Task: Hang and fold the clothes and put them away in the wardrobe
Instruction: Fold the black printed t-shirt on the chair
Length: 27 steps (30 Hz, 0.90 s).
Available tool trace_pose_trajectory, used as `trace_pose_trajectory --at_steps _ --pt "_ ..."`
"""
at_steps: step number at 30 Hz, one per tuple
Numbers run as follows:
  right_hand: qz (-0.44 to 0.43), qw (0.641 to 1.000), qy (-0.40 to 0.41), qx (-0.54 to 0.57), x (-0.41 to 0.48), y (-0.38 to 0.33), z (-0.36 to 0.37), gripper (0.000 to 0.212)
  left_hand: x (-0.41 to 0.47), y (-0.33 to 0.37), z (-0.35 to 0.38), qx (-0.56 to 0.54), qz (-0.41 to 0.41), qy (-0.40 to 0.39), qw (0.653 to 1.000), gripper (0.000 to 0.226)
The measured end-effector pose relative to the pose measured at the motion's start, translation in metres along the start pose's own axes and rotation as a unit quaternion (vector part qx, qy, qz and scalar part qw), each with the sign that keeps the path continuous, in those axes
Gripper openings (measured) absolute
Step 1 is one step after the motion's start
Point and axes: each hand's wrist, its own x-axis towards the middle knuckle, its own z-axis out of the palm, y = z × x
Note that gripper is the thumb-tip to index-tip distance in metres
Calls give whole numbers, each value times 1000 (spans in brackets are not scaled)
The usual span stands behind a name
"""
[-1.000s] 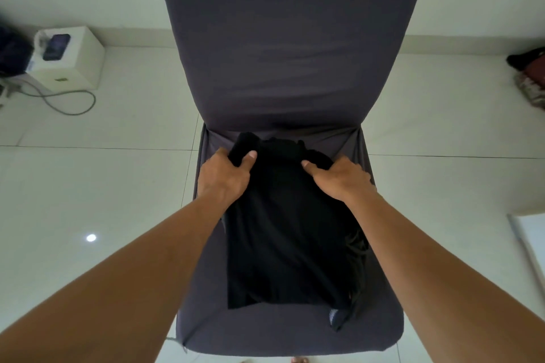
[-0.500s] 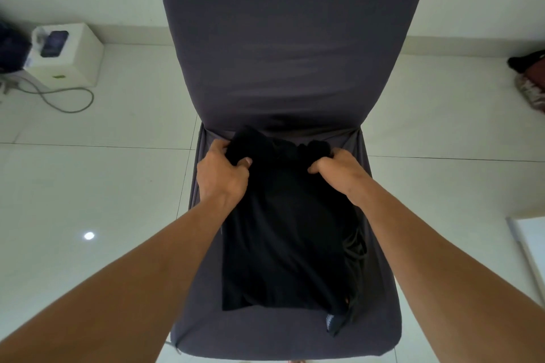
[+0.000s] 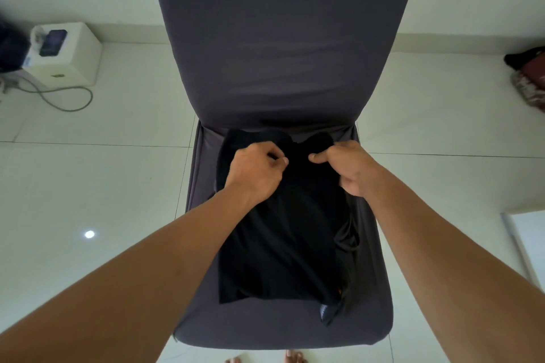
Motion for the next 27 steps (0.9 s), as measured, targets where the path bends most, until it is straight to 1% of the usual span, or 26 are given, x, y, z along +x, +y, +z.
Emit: trace_pose_trajectory --at_steps 1,3,5,7,9,11,13,15,17,19,20,21,23,27 --pt "16 1000 -8 17 -2 -1 -3 30 0 4 2 -13 -6 -24 1000 7" --pt "22 1000 -13 7 -4 -2 -7 32 2 8 5 11 -1 -51 999 12" --pt "-1 999 -9 -45 -5 -3 -9 29 3 11 8 42 0 -61 997 19" --pt "-29 997 -23 -60 -9 -5 -9 25 2 13 11 55 -5 -54 997 19" --pt "-49 997 -53 -28 -13 -9 -9 27 0 15 11 48 -17 -42 998 19" --pt "-47 995 -87 17 -12 -11 -7 28 -2 17 11 35 -37 -37 998 31" --pt "-21 995 -93 16 -11 -10 -4 31 -3 20 11 9 -56 -36 998 42" --pt "-7 995 -67 -76 -11 -8 -1 42 -2 21 11 5 -60 -34 998 41" --pt "-2 984 -49 -173 -13 -6 4 55 -1 20 9 35 -60 -13 998 30" --pt "5 978 -46 -204 -14 -4 10 61 1 15 7 70 -61 12 996 20" --pt "6 979 -47 -199 -13 -3 13 60 0 11 6 89 -61 15 994 21" --pt "10 982 -47 -185 -11 -3 16 54 -1 8 6 109 -61 15 992 25" --pt "21 989 -38 -139 -8 -3 18 35 -1 1 7 129 -56 12 990 32" --pt "47 999 19 10 -2 -1 18 37 4 -5 2 115 -69 24 991 35"
